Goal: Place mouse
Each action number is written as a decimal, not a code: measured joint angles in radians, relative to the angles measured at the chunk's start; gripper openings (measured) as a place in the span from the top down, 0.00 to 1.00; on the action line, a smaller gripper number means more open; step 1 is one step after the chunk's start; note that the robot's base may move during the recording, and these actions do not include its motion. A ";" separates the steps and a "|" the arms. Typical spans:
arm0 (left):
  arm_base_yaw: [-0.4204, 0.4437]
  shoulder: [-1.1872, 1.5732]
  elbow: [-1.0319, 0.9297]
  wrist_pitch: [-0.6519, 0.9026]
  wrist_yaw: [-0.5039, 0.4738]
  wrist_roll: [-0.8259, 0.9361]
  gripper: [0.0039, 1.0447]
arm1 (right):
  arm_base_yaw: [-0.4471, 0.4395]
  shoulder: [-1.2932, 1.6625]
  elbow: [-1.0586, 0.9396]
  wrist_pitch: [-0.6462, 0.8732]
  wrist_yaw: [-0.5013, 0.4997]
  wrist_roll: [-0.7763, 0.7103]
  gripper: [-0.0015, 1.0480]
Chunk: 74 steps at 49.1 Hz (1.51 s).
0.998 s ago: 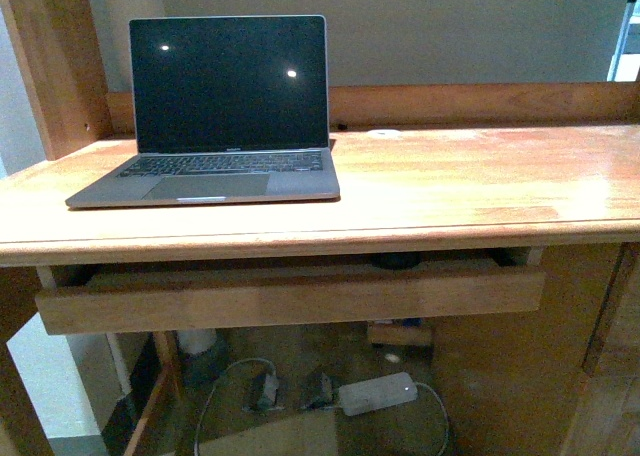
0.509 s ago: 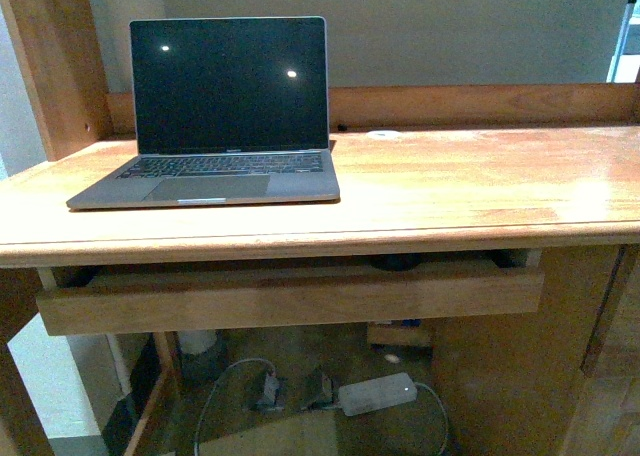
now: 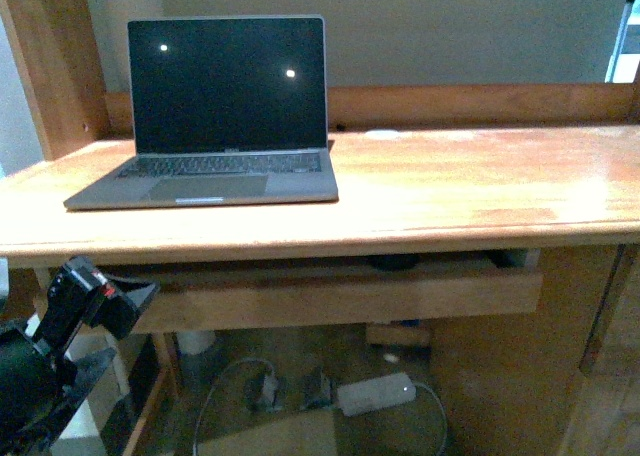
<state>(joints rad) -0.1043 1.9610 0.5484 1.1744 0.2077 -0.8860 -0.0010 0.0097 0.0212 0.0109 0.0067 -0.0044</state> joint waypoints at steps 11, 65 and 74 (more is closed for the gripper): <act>0.001 -0.007 -0.002 0.005 -0.002 -0.006 0.06 | 0.000 0.000 0.000 0.000 0.000 0.000 0.06; 0.015 0.388 0.370 0.100 -0.047 -0.288 0.06 | 0.000 0.000 0.000 0.000 0.000 0.000 0.06; 0.013 0.415 0.387 0.116 -0.105 -0.301 0.06 | 0.000 0.000 0.000 0.000 0.000 0.000 0.06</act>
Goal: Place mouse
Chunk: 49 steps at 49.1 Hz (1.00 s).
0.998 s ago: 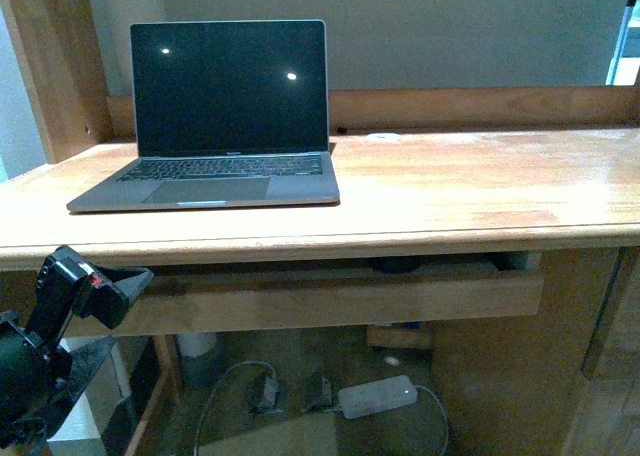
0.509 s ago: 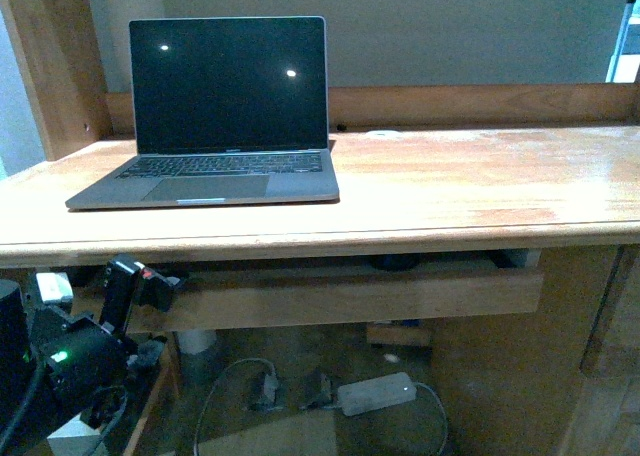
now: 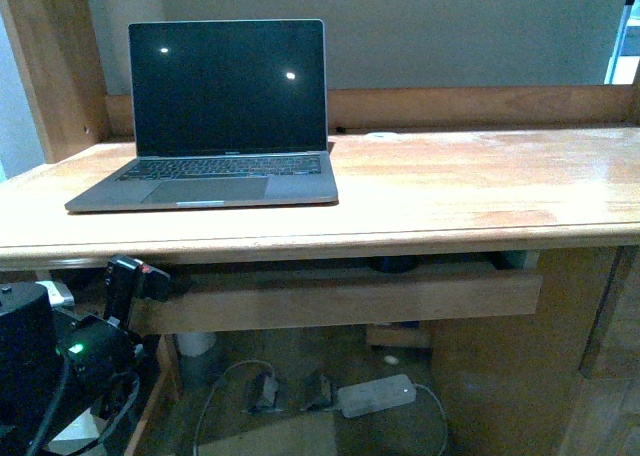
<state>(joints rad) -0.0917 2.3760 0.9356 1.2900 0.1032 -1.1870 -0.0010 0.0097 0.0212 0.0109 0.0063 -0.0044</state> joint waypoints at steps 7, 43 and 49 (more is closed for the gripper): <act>0.018 0.019 0.011 0.009 -0.040 -0.032 0.16 | 0.000 0.000 0.000 0.000 0.000 0.000 0.06; -0.014 -0.304 -0.340 -0.229 -0.139 -0.167 0.47 | 0.000 0.000 0.000 0.000 0.000 0.000 0.06; -0.032 -0.478 -0.404 -0.503 -0.205 0.166 0.21 | 0.000 0.000 0.000 0.000 0.000 0.000 0.06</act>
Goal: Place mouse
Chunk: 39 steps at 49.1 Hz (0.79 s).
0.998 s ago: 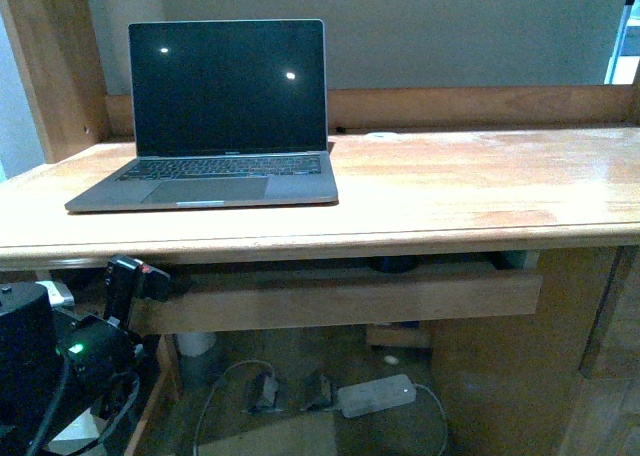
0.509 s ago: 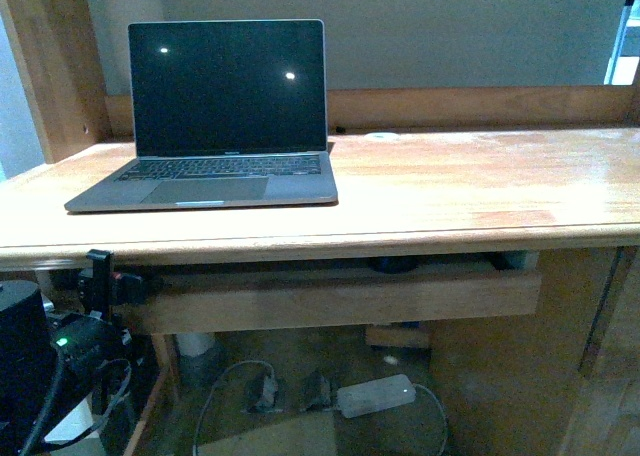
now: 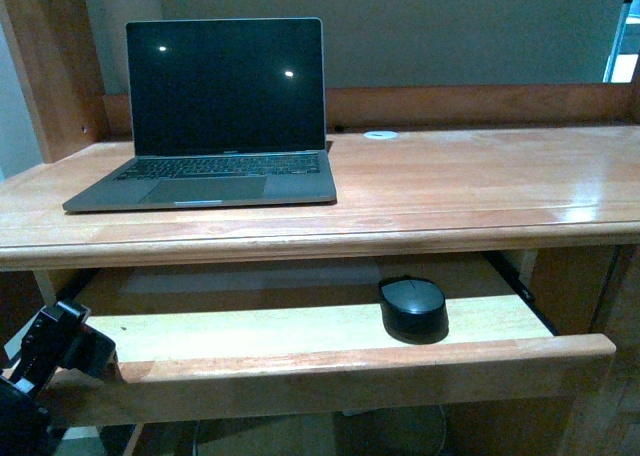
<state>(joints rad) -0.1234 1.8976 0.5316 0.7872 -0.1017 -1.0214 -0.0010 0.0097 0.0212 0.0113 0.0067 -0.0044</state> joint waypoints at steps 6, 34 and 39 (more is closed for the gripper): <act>0.001 -0.108 -0.027 -0.175 -0.032 0.176 0.03 | 0.000 0.000 0.000 0.000 0.000 0.000 0.06; 0.069 -0.762 -0.122 -0.037 0.045 1.023 0.06 | 0.001 0.000 0.000 0.000 -0.006 0.000 0.06; 0.086 -0.777 -0.163 0.066 0.089 1.041 0.18 | 0.001 0.000 0.000 0.000 -0.002 0.000 0.06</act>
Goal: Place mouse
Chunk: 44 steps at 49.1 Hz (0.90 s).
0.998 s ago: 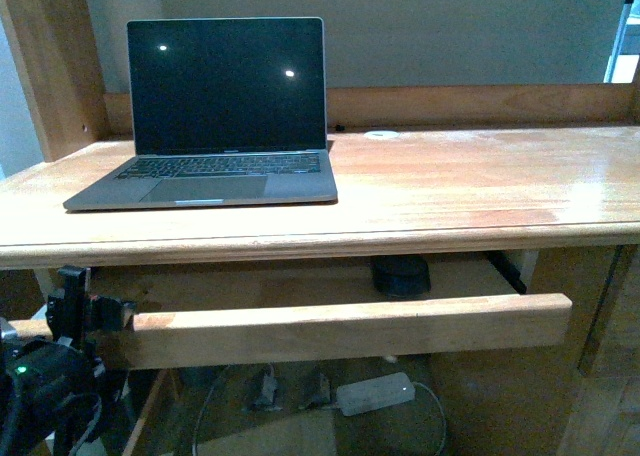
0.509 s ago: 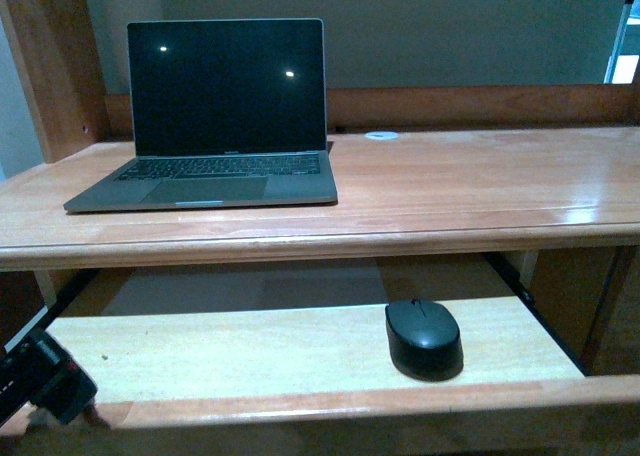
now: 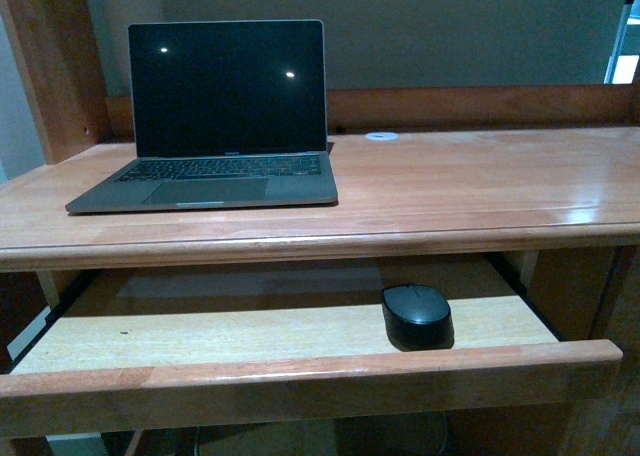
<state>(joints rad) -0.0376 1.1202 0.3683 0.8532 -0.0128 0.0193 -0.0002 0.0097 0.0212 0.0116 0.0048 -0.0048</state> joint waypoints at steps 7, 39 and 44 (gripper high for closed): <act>0.046 -0.003 -0.152 -0.047 0.003 -0.012 0.40 | 0.000 0.000 0.000 -0.001 0.002 0.000 0.06; 0.038 -0.393 -0.309 -0.196 0.011 -0.019 0.99 | 0.000 0.000 0.000 -0.001 0.002 0.000 0.06; 0.038 -0.406 -0.351 -0.162 0.013 -0.019 0.99 | 0.000 0.000 0.000 -0.001 0.002 0.000 0.06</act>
<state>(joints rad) 0.0002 0.7143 0.0177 0.6910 -0.0002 -0.0002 -0.0002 0.0097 0.0212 0.0109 0.0063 -0.0048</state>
